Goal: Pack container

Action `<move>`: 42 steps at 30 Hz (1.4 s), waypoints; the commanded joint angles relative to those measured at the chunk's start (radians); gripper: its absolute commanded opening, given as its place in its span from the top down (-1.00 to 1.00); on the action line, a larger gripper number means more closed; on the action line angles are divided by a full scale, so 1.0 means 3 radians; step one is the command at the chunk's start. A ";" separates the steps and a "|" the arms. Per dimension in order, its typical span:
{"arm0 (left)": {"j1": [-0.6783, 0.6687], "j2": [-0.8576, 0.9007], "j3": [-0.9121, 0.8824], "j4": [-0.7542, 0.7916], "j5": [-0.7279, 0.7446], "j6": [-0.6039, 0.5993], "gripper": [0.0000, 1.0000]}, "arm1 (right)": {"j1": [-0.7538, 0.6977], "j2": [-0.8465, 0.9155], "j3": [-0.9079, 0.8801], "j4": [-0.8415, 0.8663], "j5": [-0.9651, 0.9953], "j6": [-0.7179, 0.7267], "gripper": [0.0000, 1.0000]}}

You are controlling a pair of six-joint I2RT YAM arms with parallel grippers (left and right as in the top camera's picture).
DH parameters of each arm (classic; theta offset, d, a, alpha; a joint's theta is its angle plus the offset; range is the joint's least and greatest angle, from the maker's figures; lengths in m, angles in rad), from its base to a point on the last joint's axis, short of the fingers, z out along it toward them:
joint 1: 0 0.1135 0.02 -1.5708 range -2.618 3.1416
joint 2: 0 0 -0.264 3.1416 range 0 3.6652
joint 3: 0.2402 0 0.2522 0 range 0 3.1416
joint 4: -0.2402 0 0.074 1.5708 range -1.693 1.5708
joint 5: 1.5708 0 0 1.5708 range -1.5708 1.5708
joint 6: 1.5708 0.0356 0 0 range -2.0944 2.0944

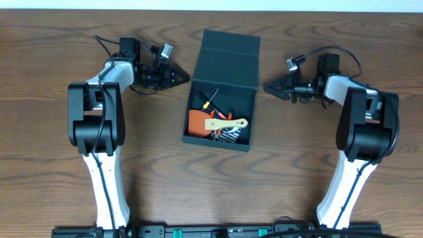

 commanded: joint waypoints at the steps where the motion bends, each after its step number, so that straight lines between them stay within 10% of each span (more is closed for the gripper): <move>1: 0.0003 0.0027 0.0001 0.0005 0.0013 -0.0006 0.89 | 0.0083 0.0065 -0.0005 0.0055 -0.0112 0.0131 0.97; 42: 0.0003 0.0027 0.0028 0.0276 0.0159 -0.0209 0.89 | 0.0231 0.0066 -0.0005 0.0936 -0.0273 0.0640 0.98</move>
